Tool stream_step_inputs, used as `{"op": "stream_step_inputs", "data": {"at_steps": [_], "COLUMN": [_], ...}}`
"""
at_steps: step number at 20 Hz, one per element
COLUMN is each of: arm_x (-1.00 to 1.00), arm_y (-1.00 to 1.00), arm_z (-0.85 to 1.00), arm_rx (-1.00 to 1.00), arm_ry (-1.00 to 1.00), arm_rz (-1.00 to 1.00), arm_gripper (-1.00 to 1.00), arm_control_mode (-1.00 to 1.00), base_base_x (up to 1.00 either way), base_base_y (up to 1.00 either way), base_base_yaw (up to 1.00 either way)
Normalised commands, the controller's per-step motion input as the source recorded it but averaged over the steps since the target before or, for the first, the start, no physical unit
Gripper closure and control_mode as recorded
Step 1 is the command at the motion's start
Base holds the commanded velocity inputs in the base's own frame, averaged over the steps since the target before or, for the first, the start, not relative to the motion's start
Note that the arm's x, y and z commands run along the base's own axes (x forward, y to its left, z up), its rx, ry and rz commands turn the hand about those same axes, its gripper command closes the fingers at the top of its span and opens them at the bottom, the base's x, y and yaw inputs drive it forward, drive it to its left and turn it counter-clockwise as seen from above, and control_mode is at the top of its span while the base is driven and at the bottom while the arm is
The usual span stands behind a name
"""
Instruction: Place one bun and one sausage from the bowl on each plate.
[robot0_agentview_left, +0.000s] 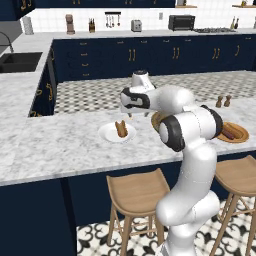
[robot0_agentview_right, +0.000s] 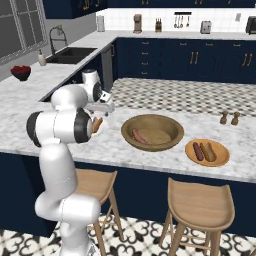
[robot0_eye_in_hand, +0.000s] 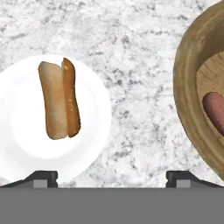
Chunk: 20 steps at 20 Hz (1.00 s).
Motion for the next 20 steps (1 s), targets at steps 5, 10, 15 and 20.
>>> {"op": "stream_step_inputs", "data": {"at_steps": [5,10,15,20], "arm_x": [-0.26,0.09,0.17,0.16], "arm_y": [-0.95,-0.66,-0.41,-0.04], "arm_z": [0.12,0.0,0.0,-0.15], "arm_rx": [0.01,0.1,0.12,0.02], "arm_ry": [-0.01,0.0,0.01,0.0], "arm_rz": [0.0,0.05,0.06,0.03], "arm_gripper": [-1.0,-1.0,-1.0,-1.0], "arm_control_mode": [-1.0,-1.0,-1.0,-1.0], "base_base_x": [0.0,0.0,0.0,0.0], "base_base_y": [0.0,0.0,0.0,0.0], "base_base_yaw": [0.0,0.0,0.0,0.0]}}
